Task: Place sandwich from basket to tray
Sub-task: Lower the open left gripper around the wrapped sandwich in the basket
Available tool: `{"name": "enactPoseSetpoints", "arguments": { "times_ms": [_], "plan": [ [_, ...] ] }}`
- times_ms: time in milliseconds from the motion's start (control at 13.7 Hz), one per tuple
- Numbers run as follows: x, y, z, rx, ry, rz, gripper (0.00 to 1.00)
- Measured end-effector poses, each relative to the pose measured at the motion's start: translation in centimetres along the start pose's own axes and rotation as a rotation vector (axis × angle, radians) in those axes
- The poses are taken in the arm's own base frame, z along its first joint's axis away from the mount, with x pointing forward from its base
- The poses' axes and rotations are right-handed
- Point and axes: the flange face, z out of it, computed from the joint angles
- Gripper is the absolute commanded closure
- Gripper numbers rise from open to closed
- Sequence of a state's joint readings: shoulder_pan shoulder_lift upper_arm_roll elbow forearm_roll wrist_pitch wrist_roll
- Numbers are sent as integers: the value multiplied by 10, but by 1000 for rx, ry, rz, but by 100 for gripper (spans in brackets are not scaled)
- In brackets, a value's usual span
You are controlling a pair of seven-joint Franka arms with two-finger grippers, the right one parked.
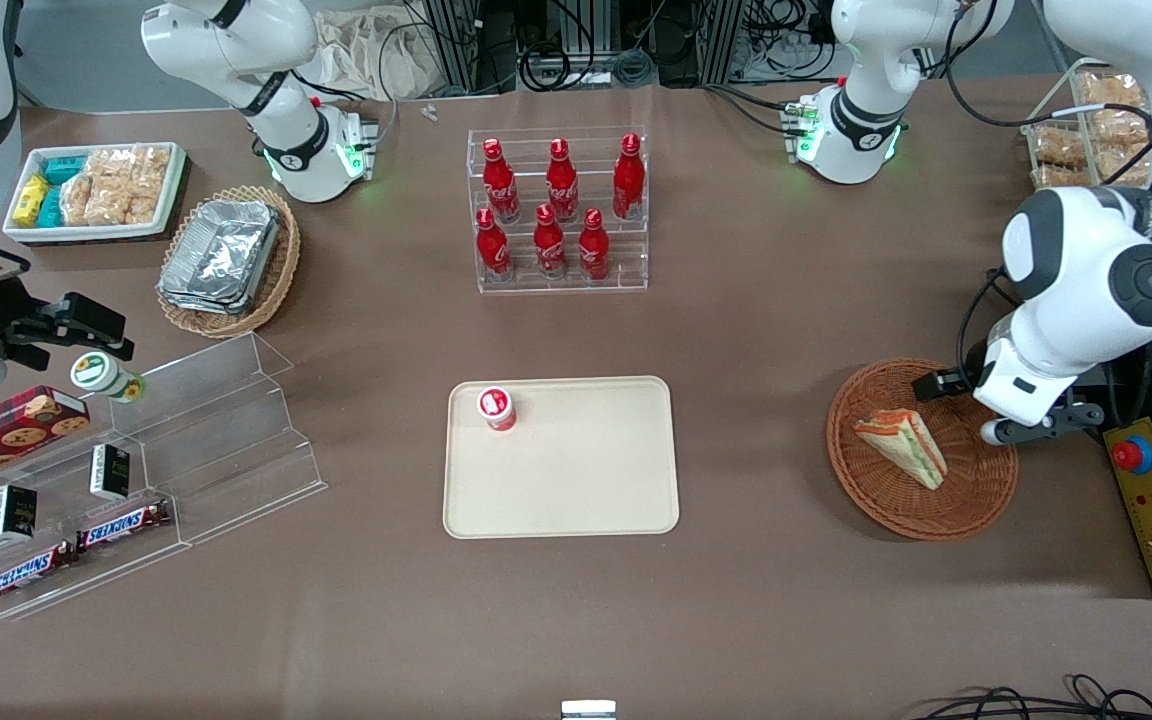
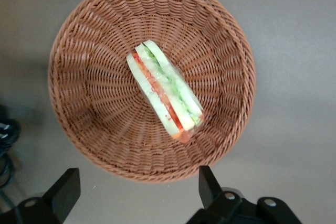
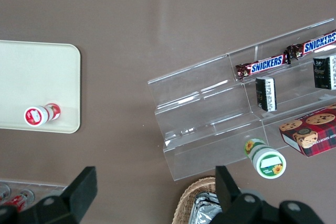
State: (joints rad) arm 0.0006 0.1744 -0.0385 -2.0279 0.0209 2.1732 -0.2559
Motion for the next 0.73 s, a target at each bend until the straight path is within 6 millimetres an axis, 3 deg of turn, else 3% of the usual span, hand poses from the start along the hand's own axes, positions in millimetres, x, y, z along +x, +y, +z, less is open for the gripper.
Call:
{"name": "enactPoseSetpoints", "arguments": {
  "times_ms": [365,730],
  "plan": [
    [12,4,42,-50,33,-120,0],
    [18,5,54,-69,61,-196,0]
  ]
}}
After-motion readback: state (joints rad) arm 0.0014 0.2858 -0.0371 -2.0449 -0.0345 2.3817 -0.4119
